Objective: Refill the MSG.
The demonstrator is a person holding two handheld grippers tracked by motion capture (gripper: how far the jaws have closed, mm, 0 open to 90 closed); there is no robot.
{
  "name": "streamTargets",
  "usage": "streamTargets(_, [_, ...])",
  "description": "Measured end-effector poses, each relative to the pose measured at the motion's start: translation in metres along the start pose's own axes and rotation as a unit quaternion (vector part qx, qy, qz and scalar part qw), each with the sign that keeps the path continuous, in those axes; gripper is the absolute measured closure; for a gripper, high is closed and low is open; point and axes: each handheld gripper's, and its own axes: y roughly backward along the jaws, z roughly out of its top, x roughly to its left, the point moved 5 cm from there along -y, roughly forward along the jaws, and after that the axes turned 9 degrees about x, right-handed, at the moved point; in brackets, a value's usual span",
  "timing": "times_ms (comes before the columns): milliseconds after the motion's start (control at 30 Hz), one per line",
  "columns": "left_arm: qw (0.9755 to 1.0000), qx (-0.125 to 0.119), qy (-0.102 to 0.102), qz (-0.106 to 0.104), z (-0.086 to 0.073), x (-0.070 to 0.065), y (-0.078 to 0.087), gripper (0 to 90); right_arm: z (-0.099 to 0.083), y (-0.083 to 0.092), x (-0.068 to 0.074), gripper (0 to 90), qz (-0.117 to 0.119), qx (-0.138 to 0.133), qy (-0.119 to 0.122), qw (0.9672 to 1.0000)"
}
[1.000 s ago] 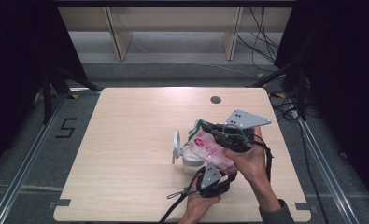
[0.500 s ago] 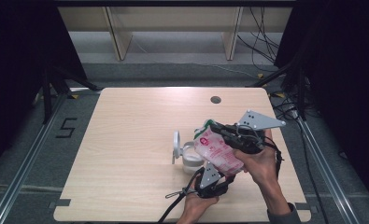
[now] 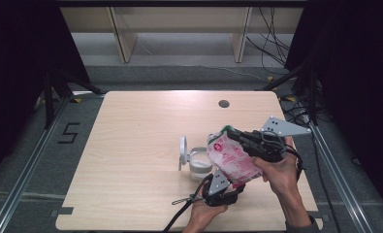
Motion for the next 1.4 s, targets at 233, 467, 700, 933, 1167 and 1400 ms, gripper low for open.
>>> streamTargets(233, [1.0, 0.007, 0.005, 0.003, -0.001, 0.0, 0.001, 52.1, -0.005, 0.009, -0.007, 90.0, -0.001, -0.01, -0.008, 0.9999])
streamTargets(467, [0.9998, 0.008, 0.014, 0.008, -0.002, 0.002, 0.002, 48.7, -0.009, 0.014, -0.01, 90.0, -0.001, -0.018, -0.014, 0.9998])
streamTargets(700, [0.9997, -0.001, 0.019, 0.015, -0.001, 0.005, 0.006, 45.3, -0.015, 0.016, -0.012, 90.0, 0.003, -0.018, -0.031, 0.9994])
streamTargets(933, [0.9993, -0.012, 0.033, 0.011, -0.002, 0.004, 0.01, 43.8, -0.023, 0.018, -0.022, 90.0, -0.011, -0.017, -0.036, 0.9991])
streamTargets(1167, [0.9994, -0.014, 0.027, 0.016, -0.004, 0.002, 0.019, 43.8, -0.032, 0.018, -0.032, 90.0, -0.029, -0.016, -0.035, 0.9988])
streamTargets(1400, [0.9994, -0.021, 0.022, 0.017, -0.004, 0.005, 0.03, 43.8, -0.04, 0.015, -0.033, 90.0, -0.031, 0.0, -0.054, 0.9981])
